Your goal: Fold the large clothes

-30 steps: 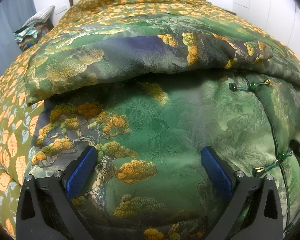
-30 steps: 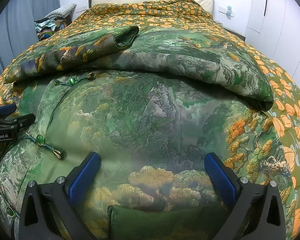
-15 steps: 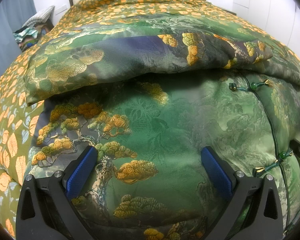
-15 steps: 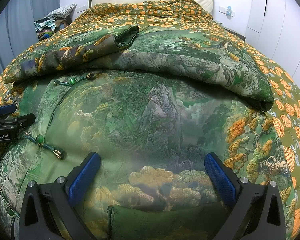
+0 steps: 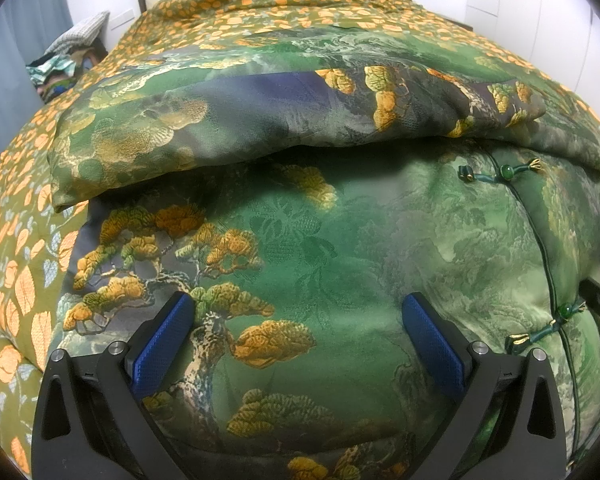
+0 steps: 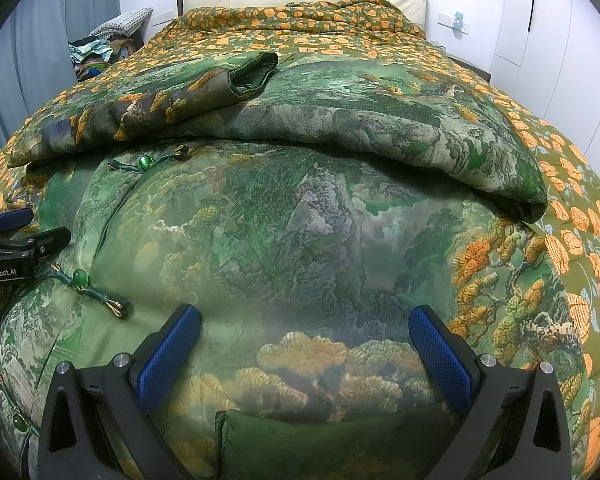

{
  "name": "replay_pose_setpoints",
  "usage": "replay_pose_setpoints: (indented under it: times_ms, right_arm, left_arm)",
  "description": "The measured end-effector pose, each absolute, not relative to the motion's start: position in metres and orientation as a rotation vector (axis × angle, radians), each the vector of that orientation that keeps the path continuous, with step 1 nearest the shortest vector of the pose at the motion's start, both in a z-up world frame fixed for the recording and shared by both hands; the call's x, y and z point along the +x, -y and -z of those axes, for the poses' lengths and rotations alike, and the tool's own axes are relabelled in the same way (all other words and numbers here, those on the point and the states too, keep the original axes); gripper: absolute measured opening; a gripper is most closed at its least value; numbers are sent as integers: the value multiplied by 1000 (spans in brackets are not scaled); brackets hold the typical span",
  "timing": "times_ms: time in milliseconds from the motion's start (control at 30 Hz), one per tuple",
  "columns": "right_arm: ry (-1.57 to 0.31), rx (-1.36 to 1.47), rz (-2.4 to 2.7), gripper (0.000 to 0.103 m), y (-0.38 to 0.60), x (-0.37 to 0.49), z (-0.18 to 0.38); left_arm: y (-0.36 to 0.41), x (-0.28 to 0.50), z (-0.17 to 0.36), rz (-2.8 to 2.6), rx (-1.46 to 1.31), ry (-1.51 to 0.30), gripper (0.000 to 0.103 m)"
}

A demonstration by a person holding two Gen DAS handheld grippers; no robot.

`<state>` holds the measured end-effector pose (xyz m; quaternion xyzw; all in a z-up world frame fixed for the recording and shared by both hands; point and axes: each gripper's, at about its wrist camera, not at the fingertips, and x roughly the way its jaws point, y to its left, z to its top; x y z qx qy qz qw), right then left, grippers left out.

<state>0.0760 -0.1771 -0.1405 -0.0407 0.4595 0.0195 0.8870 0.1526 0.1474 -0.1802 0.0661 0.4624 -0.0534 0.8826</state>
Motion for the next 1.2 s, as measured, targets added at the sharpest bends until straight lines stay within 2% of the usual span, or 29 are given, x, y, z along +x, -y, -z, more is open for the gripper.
replay_pose_setpoints:
  times_ms: [1200]
  right_arm:
    - [-955,-85,-41,103,177,76,141]
  left_arm:
    - [-146,151,180,111,138,-963,103]
